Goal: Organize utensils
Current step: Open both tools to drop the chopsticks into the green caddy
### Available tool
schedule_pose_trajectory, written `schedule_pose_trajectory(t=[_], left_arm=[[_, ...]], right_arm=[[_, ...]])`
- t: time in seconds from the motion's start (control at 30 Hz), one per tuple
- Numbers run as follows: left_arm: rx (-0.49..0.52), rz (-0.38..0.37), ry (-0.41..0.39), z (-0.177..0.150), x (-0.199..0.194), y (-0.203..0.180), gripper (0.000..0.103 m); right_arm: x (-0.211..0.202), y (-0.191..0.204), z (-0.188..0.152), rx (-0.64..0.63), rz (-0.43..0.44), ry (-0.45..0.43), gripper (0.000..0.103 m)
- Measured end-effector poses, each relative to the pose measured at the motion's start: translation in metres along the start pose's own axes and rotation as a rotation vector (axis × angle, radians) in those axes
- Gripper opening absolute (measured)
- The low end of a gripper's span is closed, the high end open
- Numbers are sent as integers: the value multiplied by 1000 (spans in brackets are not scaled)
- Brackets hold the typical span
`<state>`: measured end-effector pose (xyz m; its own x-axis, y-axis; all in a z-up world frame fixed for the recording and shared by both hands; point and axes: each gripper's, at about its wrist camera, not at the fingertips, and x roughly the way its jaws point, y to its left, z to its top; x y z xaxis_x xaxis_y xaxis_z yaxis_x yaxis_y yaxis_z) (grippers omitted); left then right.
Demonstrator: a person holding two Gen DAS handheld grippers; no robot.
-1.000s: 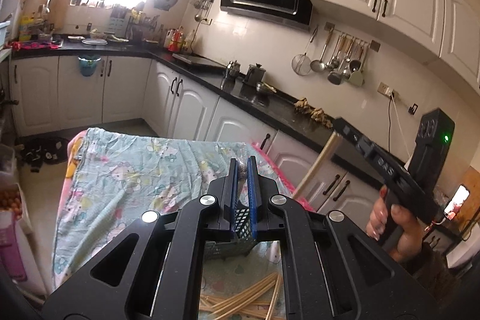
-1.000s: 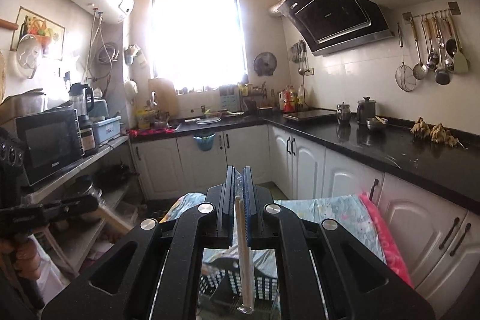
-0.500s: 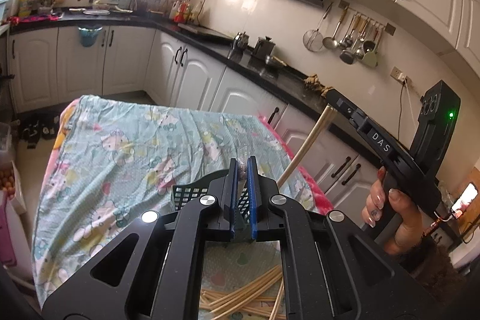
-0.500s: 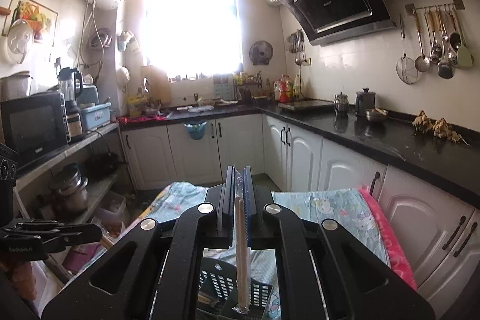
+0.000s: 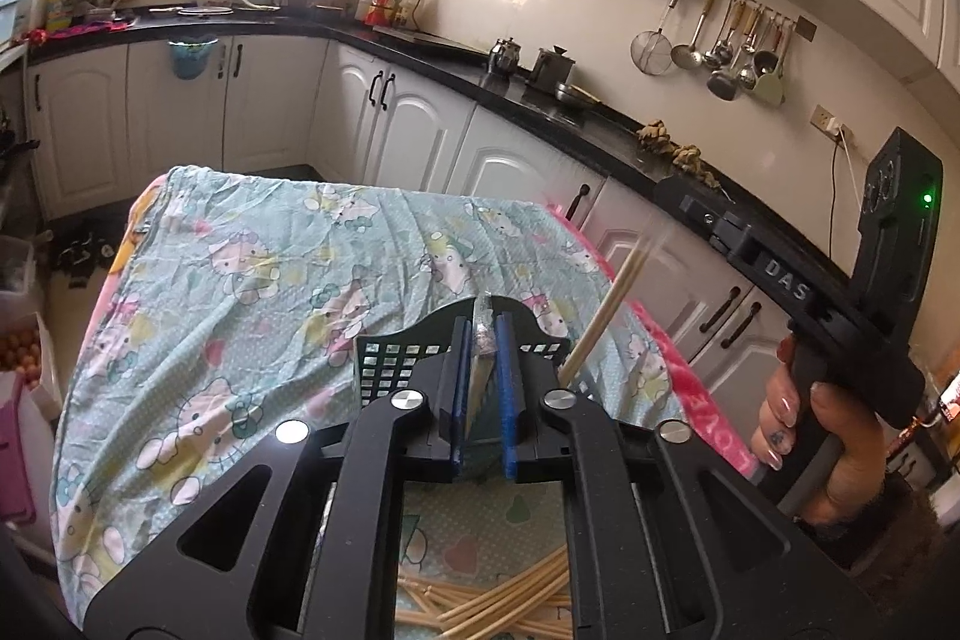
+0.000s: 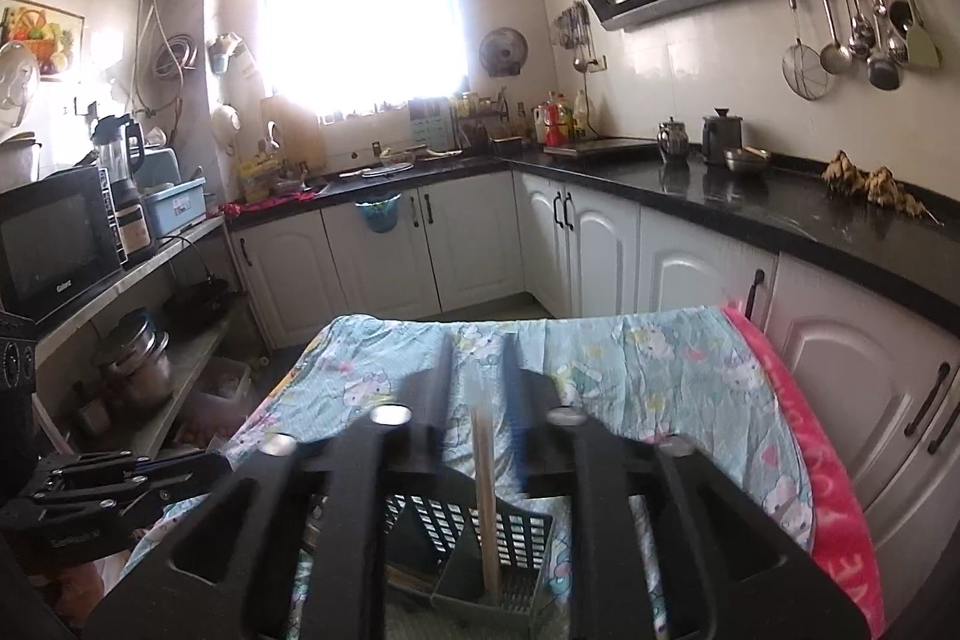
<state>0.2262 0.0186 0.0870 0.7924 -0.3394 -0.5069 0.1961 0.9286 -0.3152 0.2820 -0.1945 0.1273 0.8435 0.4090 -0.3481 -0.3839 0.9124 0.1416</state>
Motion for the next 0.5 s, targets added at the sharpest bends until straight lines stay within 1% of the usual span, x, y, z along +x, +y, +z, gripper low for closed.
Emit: schedule_pose_trajectory(t=[0.03, 0.07, 0.1, 0.17, 0.2, 0.23, 0.27, 0.33, 0.4, 0.5], left_arm=[[-1, 3, -3, 0, 0, 0, 21], [-4, 5, -7, 0, -1, 1, 32], [-5, 8, -17, -1, -3, 2, 37], [-2, 15, -33, -1, -7, 2, 43], [-3, 18, -40, -1, -9, 2, 51], [-6, 18, -47, -1, -12, 2, 55], [-10, 18, -59, -1, -16, 3, 62], [-12, 26, -81, 0, -23, 3, 70], [-11, 37, -101, 0, -29, 4, 85], [-14, 47, -123, -1, -39, 4, 91]], right_arm=[[-1, -1, -2, 6, -1, 1, 30], [-2, -2, -3, 10, -4, 5, 31], [-3, -3, -4, 14, -5, 9, 33], [-6, -6, -7, 24, -4, 16, 41], [-8, -7, -9, 28, -7, 19, 45], [-10, -8, -10, 31, -9, 21, 46], [-12, -8, -12, 32, -10, 24, 47], [-18, -6, -15, 27, -21, 28, 55], [-24, -4, -17, 23, -25, 25, 61], [-33, -1, -20, 5, -33, 23, 67]])
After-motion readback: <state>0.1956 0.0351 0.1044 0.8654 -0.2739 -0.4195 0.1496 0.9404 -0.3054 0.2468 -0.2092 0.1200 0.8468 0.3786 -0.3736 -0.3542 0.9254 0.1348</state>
